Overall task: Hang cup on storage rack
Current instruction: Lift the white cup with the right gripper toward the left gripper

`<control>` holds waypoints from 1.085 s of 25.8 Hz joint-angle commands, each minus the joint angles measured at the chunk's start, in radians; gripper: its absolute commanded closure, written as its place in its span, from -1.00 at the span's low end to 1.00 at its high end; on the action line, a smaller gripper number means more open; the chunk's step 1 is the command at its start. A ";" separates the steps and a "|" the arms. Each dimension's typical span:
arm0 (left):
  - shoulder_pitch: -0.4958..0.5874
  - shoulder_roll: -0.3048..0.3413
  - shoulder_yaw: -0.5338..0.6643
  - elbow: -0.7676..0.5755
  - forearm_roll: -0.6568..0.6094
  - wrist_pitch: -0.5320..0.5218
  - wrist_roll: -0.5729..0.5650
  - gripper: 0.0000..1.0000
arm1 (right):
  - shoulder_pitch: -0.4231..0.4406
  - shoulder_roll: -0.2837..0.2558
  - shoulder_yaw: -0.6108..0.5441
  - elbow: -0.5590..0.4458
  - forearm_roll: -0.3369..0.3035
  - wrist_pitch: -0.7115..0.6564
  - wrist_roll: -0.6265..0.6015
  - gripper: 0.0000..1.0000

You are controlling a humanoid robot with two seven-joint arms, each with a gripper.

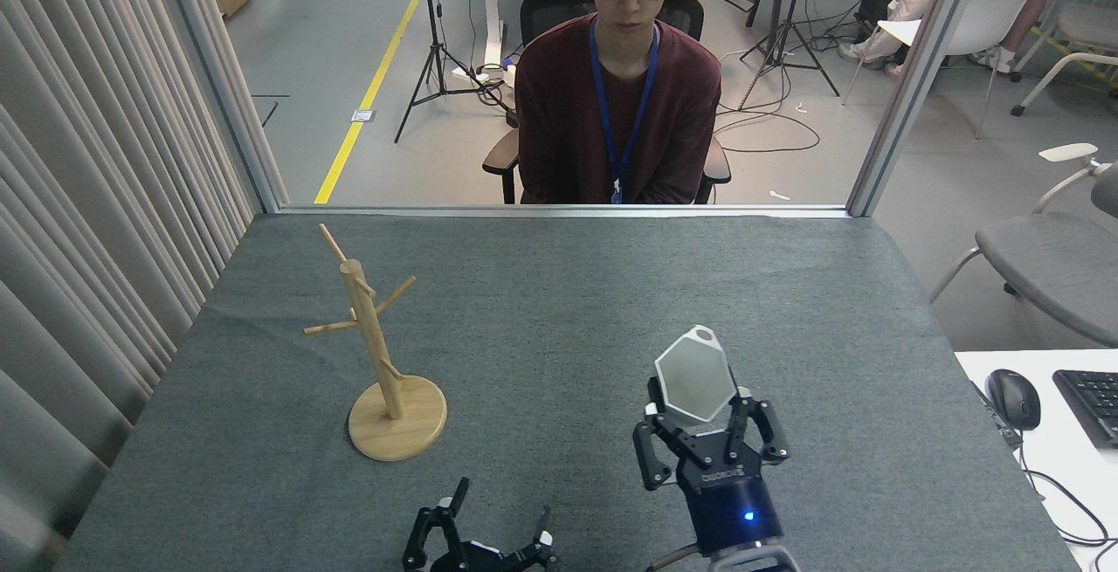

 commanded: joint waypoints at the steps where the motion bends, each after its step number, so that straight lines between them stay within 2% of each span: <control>1: -0.035 -0.010 -0.080 0.038 -0.045 0.025 -0.004 -1.00 | 0.002 0.054 0.086 -0.009 0.069 0.004 -0.001 0.00; 4: -0.048 -0.013 -0.099 0.050 -0.047 0.037 -0.005 -1.00 | 0.023 0.078 0.167 -0.011 0.123 0.009 -0.001 0.00; 7: -0.053 -0.013 -0.099 0.050 -0.047 0.037 -0.005 -1.00 | 0.048 0.092 0.205 -0.011 0.149 0.009 -0.001 -0.01; 18: -0.053 -0.013 -0.097 0.047 -0.044 0.040 -0.005 -1.00 | 0.120 0.086 0.235 -0.023 0.154 0.011 -0.003 -0.02; 28: -0.053 -0.014 -0.090 0.039 -0.039 0.040 -0.005 -1.00 | 0.146 0.078 0.274 -0.011 0.154 0.009 -0.003 -0.04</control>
